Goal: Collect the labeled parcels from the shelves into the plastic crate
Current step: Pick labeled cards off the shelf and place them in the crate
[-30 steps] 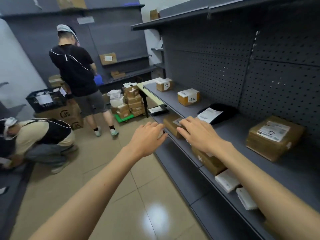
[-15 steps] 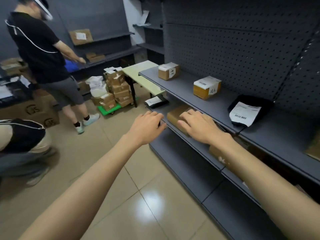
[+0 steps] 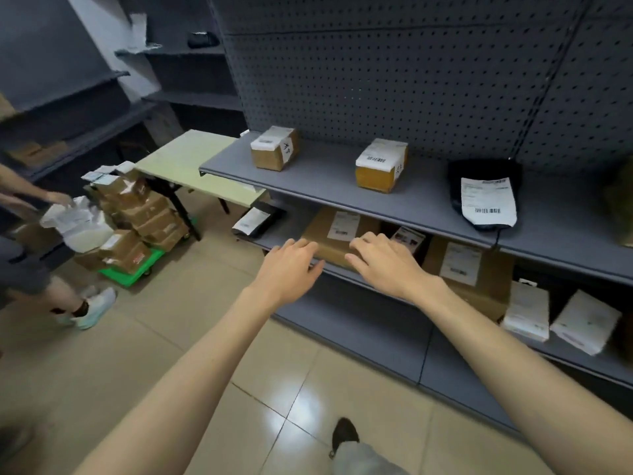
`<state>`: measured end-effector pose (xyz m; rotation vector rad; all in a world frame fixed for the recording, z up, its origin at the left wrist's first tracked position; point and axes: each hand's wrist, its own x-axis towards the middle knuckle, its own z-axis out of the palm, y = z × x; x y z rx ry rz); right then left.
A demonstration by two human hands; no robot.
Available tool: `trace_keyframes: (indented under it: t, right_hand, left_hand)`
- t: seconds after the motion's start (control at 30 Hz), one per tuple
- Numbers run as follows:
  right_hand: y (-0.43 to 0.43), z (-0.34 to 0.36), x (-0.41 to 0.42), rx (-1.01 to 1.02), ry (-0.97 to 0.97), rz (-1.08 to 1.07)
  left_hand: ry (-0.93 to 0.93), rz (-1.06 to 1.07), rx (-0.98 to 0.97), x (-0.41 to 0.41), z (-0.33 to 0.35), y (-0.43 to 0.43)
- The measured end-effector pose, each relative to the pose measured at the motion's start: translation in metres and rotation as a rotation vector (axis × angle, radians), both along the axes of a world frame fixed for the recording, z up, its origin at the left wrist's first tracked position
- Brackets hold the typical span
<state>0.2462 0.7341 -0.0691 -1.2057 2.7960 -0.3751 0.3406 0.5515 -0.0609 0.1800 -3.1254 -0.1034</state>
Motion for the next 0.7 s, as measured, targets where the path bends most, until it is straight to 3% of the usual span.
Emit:
trace_keyframes:
  t: [0.37, 0.7]
  right_hand:
    - [-0.097, -0.065, -0.073, -0.016, -0.164, -0.164]
    - [-0.156, -0.149, -0.095, -0.001, -0.344, -0.378]
  left_hand:
    - [-0.095, -0.109, 0.013, -0.096, -0.058, -0.101]
    - [-0.224, -0.11, 0.236, -0.152, -0.158, -0.16]
